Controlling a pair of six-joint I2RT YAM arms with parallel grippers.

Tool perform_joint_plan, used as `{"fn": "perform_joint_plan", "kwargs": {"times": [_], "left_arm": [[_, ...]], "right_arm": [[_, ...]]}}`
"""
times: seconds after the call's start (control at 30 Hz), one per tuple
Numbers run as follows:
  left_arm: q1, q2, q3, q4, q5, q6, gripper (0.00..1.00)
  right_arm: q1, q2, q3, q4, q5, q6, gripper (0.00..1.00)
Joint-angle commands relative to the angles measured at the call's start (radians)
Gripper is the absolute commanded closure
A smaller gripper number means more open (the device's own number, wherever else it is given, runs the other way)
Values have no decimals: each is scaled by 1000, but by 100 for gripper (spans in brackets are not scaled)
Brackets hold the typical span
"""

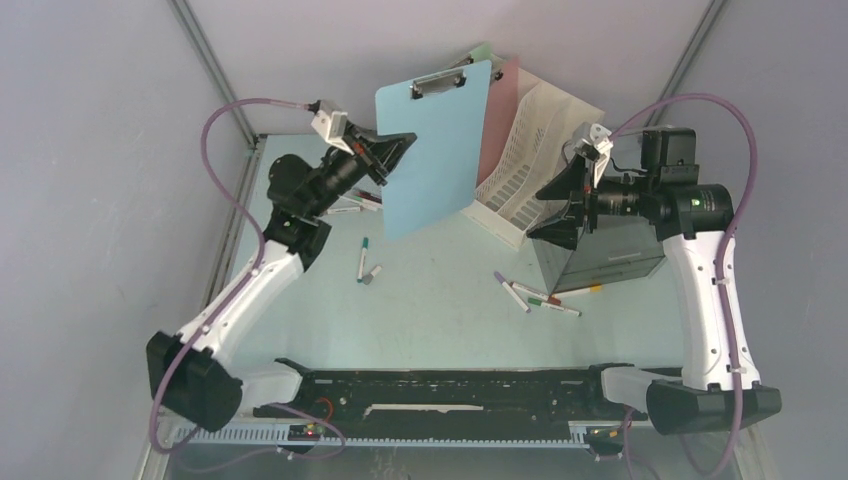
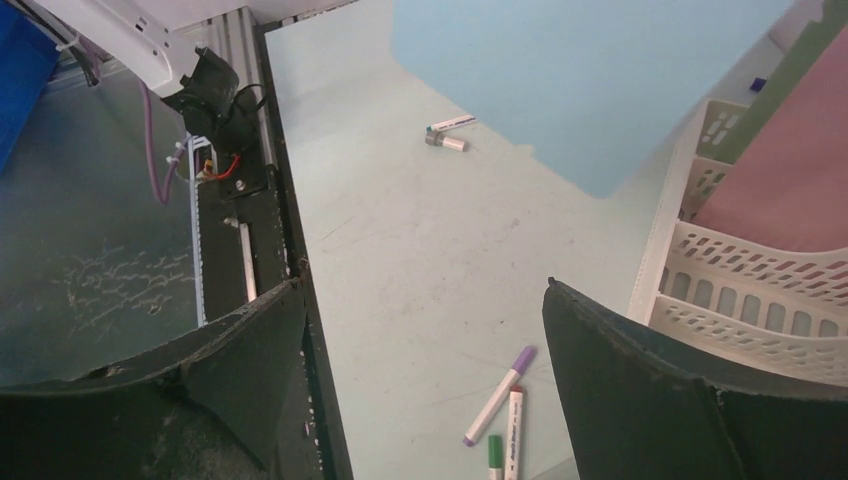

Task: Organize the desk
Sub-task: Place the folder in the storage box.

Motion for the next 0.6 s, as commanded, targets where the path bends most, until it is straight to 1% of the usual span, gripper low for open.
{"fn": "perform_joint_plan", "kwargs": {"times": [0.0,0.17,0.23,0.4,0.57], "left_arm": [[-37,118,108,191,-90,14,100],[-83,283,226,273,-165,27,100],[-103,351,277,303,-187,37,100],[-157,506,392,337,-256,119,100],[-188,664,523,368,-303,171,100]], "right_arm": [[-23,-35,-15,75,-30,46,4],[-37,-52,-38,116,-16,77,4],[-71,-55,-43,121,-17,82,4],[-81,-60,-49,126,-14,79,5],[-83,-63,-52,126,6,73,5]]}}
